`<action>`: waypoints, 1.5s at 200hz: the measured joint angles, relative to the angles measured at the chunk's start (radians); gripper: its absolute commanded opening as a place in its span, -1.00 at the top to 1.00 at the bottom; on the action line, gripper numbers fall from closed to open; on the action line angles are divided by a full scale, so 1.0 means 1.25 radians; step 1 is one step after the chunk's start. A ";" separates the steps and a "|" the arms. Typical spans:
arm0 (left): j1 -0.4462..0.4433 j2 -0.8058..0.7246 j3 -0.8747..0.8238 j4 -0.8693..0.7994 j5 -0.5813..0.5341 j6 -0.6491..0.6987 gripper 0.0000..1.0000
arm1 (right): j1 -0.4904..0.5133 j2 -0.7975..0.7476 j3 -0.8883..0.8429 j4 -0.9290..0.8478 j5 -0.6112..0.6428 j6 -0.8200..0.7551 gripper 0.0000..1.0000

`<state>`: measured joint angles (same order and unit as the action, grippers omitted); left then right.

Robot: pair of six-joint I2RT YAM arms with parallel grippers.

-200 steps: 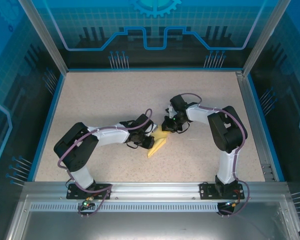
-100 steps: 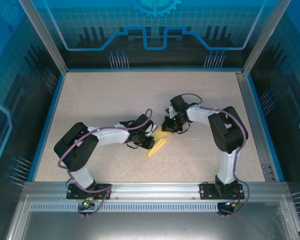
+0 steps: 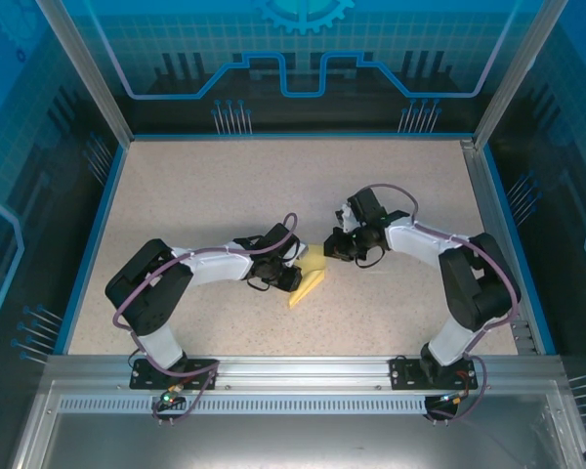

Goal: Fold a paper plane with a square sheet of paper (pick it up from the middle)
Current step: Third fold the triangle at the center of the table.

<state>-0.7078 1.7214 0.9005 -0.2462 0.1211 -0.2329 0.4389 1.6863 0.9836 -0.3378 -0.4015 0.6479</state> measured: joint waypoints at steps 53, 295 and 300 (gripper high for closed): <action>0.000 0.000 0.000 0.000 0.000 0.000 0.68 | 0.000 0.127 0.090 -0.015 0.007 -0.010 0.83; 0.000 0.001 0.034 -0.038 0.000 0.018 0.66 | 0.020 0.225 0.193 -0.107 0.085 -0.082 0.79; 0.000 0.001 0.033 -0.038 0.000 0.018 0.66 | 0.020 0.225 0.193 -0.107 0.085 -0.082 0.79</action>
<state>-0.7078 1.7226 0.9413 -0.2935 0.1211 -0.2104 0.4641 1.9678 1.2247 -0.4721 -0.2951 0.5449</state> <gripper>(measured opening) 0.172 0.102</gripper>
